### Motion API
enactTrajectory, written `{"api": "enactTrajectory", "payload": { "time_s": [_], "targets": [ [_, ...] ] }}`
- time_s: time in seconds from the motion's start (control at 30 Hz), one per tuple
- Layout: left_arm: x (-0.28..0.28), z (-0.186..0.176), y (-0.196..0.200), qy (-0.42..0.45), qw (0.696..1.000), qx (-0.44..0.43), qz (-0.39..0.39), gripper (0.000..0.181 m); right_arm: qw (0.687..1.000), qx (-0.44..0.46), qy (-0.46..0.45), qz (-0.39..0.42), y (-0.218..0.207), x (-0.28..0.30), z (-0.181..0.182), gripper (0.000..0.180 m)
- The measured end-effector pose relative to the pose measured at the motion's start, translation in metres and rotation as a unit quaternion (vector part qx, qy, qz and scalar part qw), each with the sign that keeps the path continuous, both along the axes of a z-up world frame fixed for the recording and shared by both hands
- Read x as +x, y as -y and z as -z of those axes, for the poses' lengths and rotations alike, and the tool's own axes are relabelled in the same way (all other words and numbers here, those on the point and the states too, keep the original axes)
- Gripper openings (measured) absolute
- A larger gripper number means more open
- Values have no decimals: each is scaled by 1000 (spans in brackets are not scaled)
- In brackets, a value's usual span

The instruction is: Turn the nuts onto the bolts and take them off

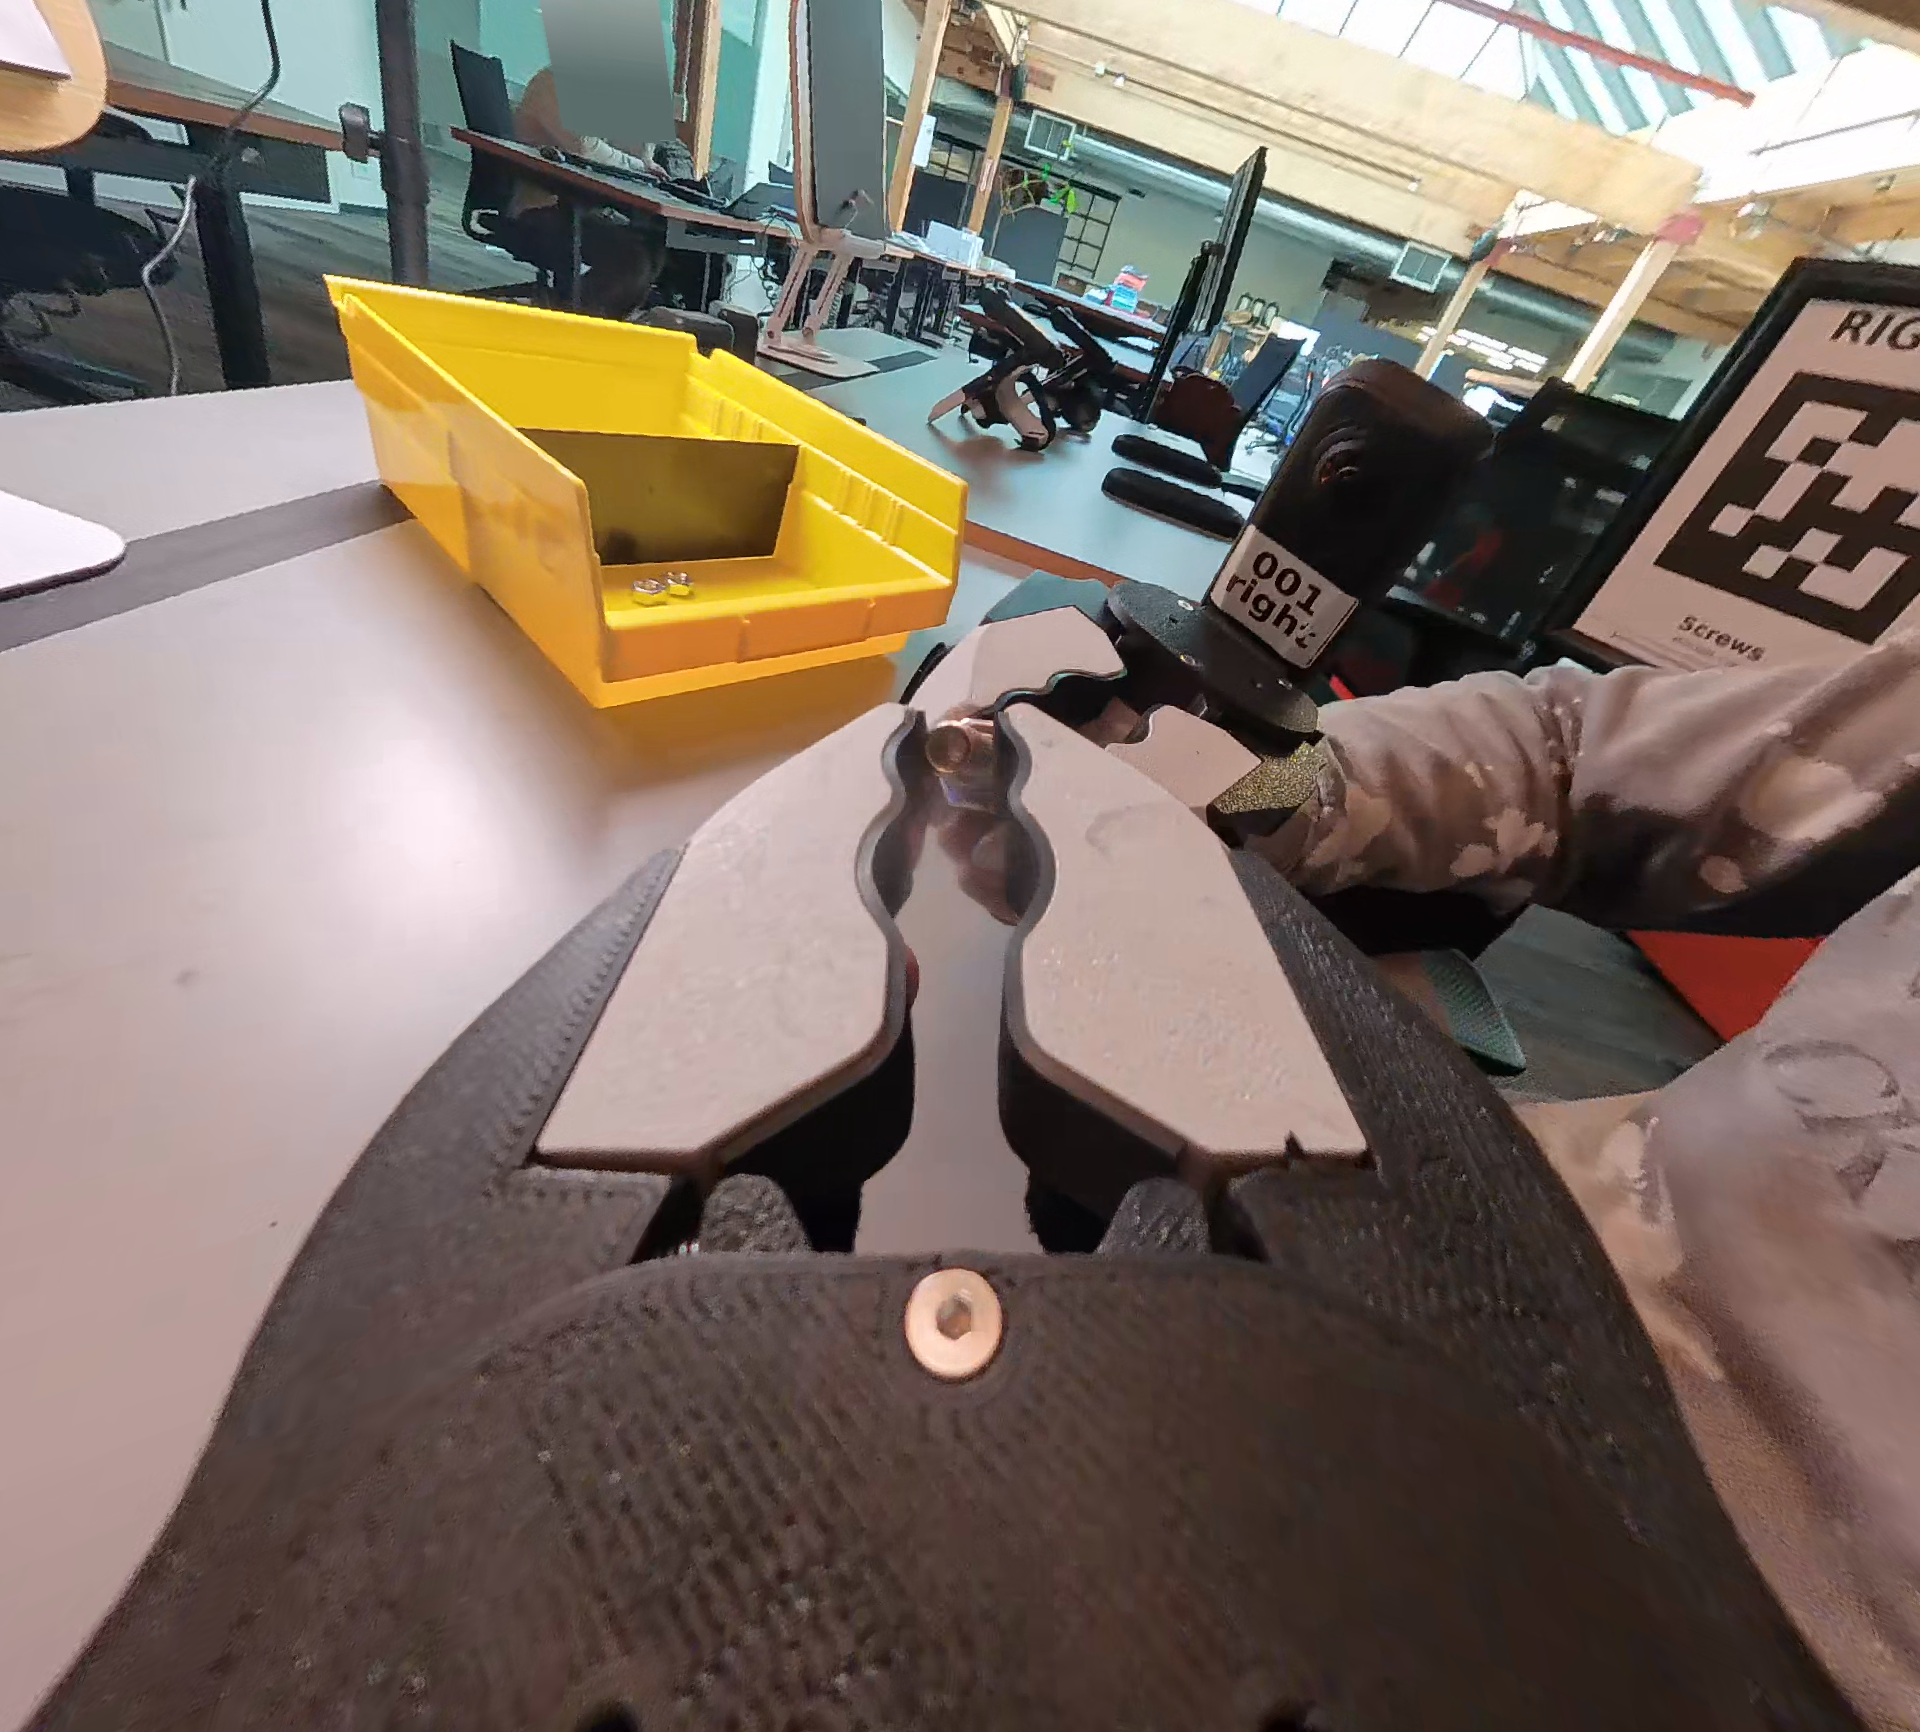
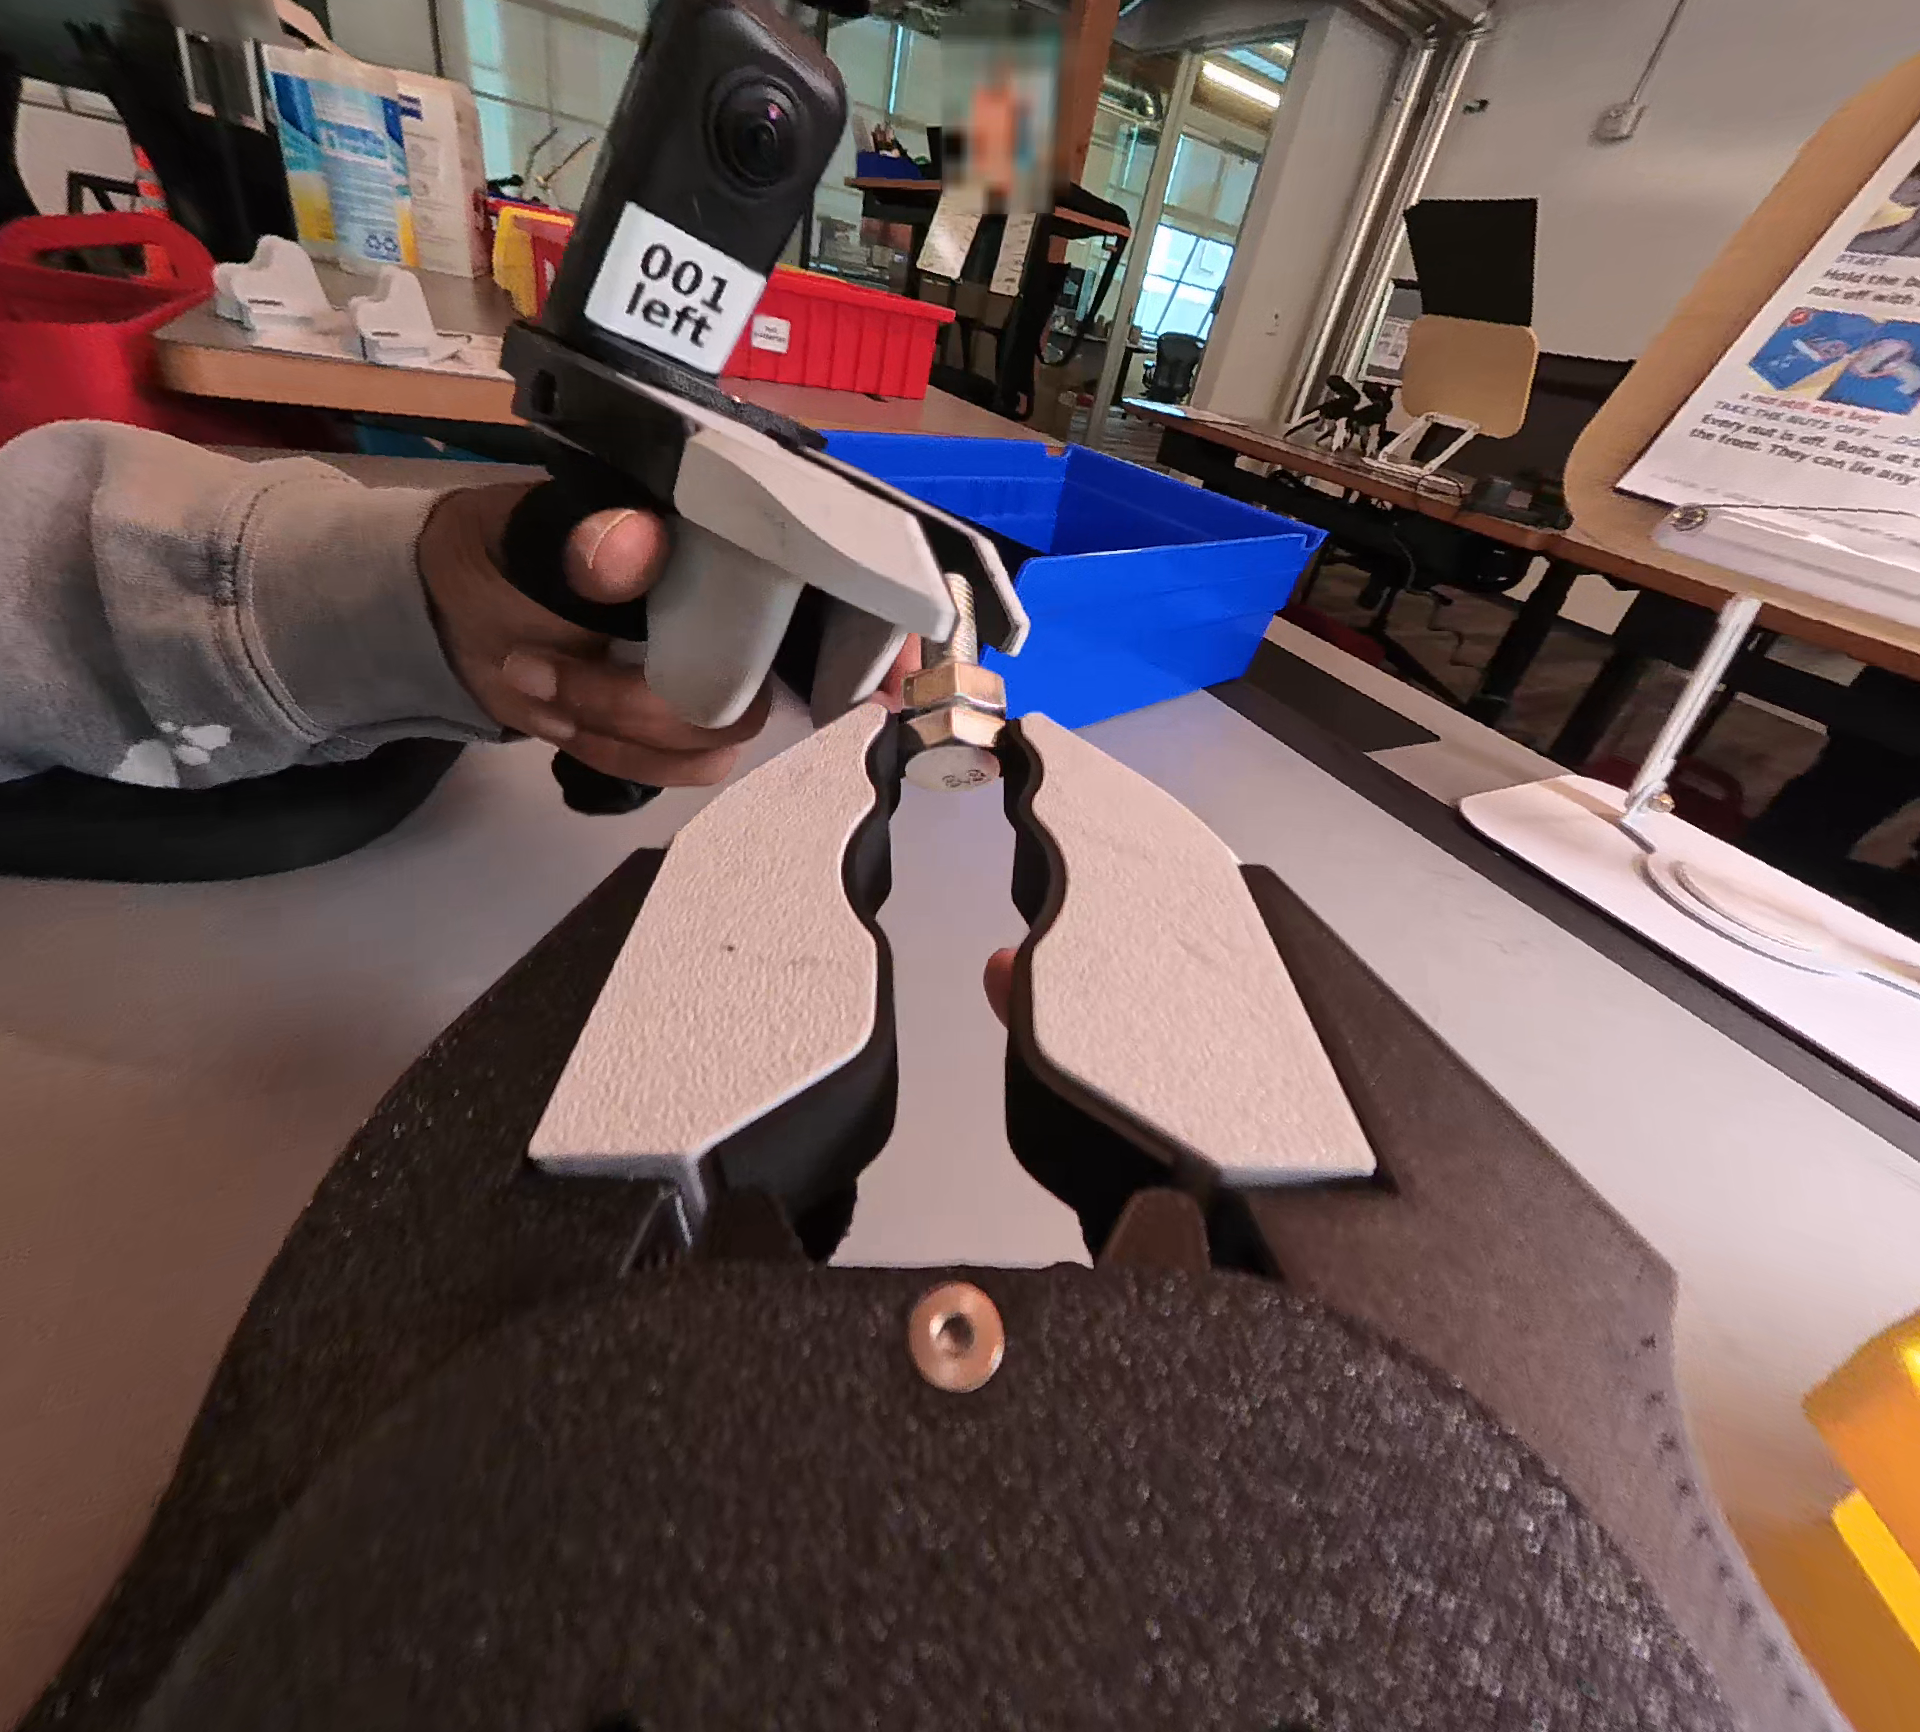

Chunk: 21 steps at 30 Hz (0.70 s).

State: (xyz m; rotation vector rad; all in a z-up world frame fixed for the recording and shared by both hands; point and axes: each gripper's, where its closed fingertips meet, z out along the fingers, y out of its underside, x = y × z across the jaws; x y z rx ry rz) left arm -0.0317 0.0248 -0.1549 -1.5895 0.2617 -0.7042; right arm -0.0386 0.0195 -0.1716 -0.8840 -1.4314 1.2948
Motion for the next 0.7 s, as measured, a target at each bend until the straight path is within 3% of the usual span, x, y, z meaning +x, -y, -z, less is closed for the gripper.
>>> {"api": "enactTrajectory", "payload": {
  "time_s": [0.2, 0.4, 0.7],
  "targets": [
    [7, 7, 2, -79, 997, -3, -18, 10, 997, 55, 58, 14, 3, -4, 23, 19],
    [2, 27, -7, -135, 990, -43, -29, 10, 994, 39, 105, 14, -3, -9, 37, 26],
    [0, 43, -13, -98, 993, -60, -21, 10, 991, -9, 136, 0, -4, -12, 46, 18]
  ]
}}
